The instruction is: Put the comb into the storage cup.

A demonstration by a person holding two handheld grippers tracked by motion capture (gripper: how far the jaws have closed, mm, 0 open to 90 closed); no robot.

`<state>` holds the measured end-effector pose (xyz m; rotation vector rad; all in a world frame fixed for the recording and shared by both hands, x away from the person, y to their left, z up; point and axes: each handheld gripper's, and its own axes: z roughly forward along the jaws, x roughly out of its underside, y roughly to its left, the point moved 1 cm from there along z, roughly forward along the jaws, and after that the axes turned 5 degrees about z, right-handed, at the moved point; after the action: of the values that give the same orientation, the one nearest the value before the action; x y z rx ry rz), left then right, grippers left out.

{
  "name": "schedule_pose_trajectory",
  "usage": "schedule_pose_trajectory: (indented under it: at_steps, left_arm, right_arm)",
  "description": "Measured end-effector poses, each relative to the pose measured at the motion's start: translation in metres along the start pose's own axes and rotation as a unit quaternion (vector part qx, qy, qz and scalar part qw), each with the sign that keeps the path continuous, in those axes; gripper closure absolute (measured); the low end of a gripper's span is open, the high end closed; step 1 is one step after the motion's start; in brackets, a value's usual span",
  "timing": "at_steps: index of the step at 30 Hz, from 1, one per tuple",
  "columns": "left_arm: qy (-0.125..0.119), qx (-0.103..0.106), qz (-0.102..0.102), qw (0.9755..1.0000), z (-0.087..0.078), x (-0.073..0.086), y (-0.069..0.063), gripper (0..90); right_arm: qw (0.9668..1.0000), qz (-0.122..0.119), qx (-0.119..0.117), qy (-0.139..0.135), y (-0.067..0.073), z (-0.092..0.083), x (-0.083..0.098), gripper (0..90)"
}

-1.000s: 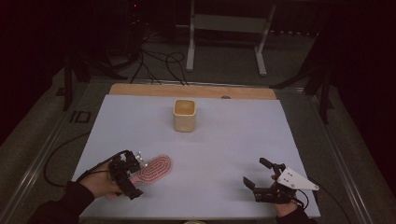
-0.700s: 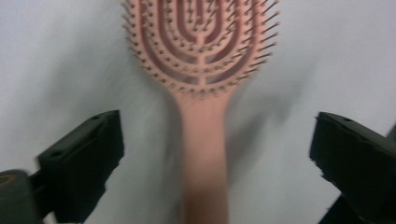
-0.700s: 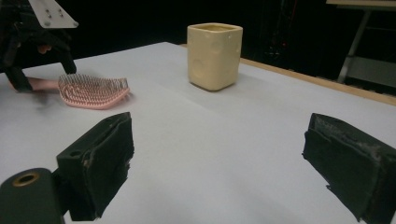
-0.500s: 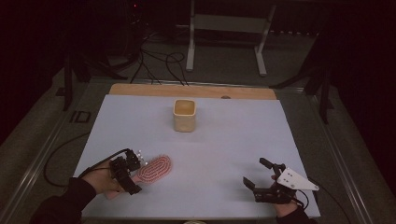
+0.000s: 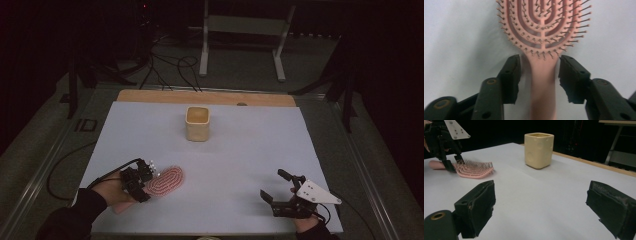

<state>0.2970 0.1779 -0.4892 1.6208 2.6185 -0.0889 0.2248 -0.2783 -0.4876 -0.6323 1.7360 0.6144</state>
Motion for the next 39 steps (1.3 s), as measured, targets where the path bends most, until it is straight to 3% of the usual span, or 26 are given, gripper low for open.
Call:
schedule_pose_trajectory:
  at_steps: [5, 22, 28, 31, 39]
  left_arm:
    - [0.007, 0.001, -0.006, 1.0000, 0.001, -0.004, 0.000, 63.5]
    - [0.018, 0.003, -0.015, 0.9997, 0.005, -0.006, 0.002, 70.7]
    - [-0.006, 0.009, -0.026, 0.9996, 0.003, -0.003, 0.002, 71.0]
    - [-0.012, 0.008, -0.022, 0.9996, 0.000, -0.004, 0.001, 71.1]
    - [-0.057, 0.001, -0.012, 0.9983, -0.017, -0.013, -0.003, 71.1]
  right_arm:
    - [1.0000, 0.001, 0.001, 0.000, 0.000, 0.000, 0.000, 8.4]
    - [1.0000, 0.002, 0.001, 0.001, 0.000, 0.000, 0.000, 8.3]
    - [1.0000, 0.001, 0.001, 0.001, -0.001, 0.000, 0.001, 8.4]
    - [1.0000, 0.000, 0.002, 0.000, 0.000, 0.000, 0.000, 8.4]
    - [1.0000, 0.003, 0.001, 0.000, -0.001, 0.000, 0.000, 8.4]
